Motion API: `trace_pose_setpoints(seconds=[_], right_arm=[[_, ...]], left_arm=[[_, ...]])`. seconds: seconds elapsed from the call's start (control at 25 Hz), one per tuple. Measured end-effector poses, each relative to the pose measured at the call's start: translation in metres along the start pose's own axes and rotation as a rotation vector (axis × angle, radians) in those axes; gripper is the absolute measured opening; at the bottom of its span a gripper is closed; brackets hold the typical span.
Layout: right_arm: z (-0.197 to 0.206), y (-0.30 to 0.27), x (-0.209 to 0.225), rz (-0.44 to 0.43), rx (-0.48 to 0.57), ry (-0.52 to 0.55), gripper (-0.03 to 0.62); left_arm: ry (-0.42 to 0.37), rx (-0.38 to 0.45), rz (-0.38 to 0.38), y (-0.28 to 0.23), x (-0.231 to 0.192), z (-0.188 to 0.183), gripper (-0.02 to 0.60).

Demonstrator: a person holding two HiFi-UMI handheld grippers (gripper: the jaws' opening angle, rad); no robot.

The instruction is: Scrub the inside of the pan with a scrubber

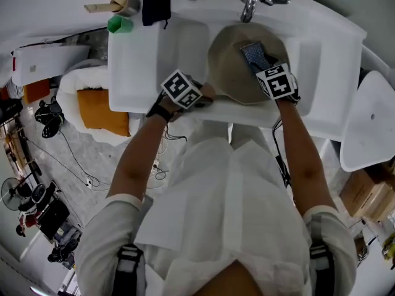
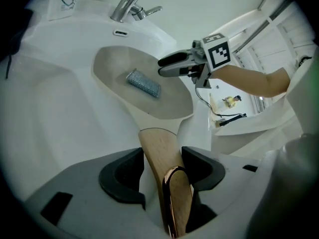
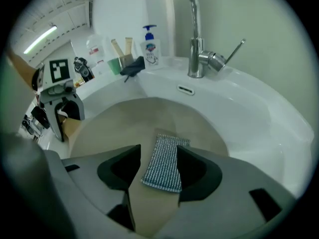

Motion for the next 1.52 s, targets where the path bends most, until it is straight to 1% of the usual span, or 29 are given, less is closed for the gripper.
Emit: trace_pose_setpoints(seconds=[0.16,0.28,0.4,0.56,0.68,0.72,0.8,0.96,1.04,1.12,1.16,1.32,1.44,1.52], right_arm=[[0.006,-0.030,0.004,0.046,-0.112,0.038,0.230],[0.010,-0.049,0.007,0.069,-0.160,0.041,0.236],[0.017,-0.060,0.008,0.083,-0.193,0.020,0.236],[0.020,-0.067,0.011,0.056,-0.202,-0.016,0.235],[0.031,-0.071,0.016,0.026,-0.251,-0.077,0.216],[0.032,-0.072,0.017,0.014,-0.253,-0.098,0.207],[0.030,-0.074,0.019,-0.001,-0.249,-0.109,0.189],[0.029,-0.073,0.019,0.001,-0.255,-0.116,0.146],[0.027,-0.072,0.019,0.012,-0.232,-0.126,0.108],[0.024,-0.069,0.019,0.037,-0.198,-0.136,0.034],[0.023,-0.067,0.020,0.053,-0.184,-0.141,0.021],[0.024,-0.057,0.029,0.110,-0.145,-0.180,0.017],[0.022,-0.050,0.047,0.182,-0.116,-0.284,0.017],[0.019,-0.052,0.056,0.199,-0.109,-0.360,0.017]], left_arm=[[-0.003,0.006,-0.005,0.001,0.000,-0.002,0.247],[-0.009,0.015,-0.016,0.000,0.000,-0.002,0.247],[-0.013,0.020,-0.024,0.001,0.000,-0.002,0.247],[-0.013,0.018,-0.020,0.001,-0.001,-0.003,0.247],[-0.013,0.019,-0.019,0.000,-0.001,-0.003,0.247],[-0.012,0.019,-0.020,0.000,-0.001,-0.003,0.247],[-0.012,0.018,-0.020,0.001,-0.001,-0.003,0.247],[-0.014,0.019,-0.020,0.000,0.000,-0.003,0.247],[-0.016,0.022,-0.023,0.001,0.000,-0.003,0.247],[-0.014,0.023,-0.027,0.001,0.000,-0.002,0.247],[-0.013,0.023,-0.028,0.001,0.000,-0.002,0.247],[-0.017,0.026,-0.027,0.001,-0.001,-0.003,0.247],[-0.017,0.025,-0.027,0.001,-0.002,-0.002,0.247],[-0.014,0.023,-0.025,0.001,-0.001,-0.002,0.247]])
Point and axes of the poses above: the fingertips, and each gripper's own axes: y backward along the fingers, x to its right, z out of its underside, the point moved 4 cm from there along y, backward along the fingers, and after that the axes turned 3 degrees about -y, right-handed, at the moved point
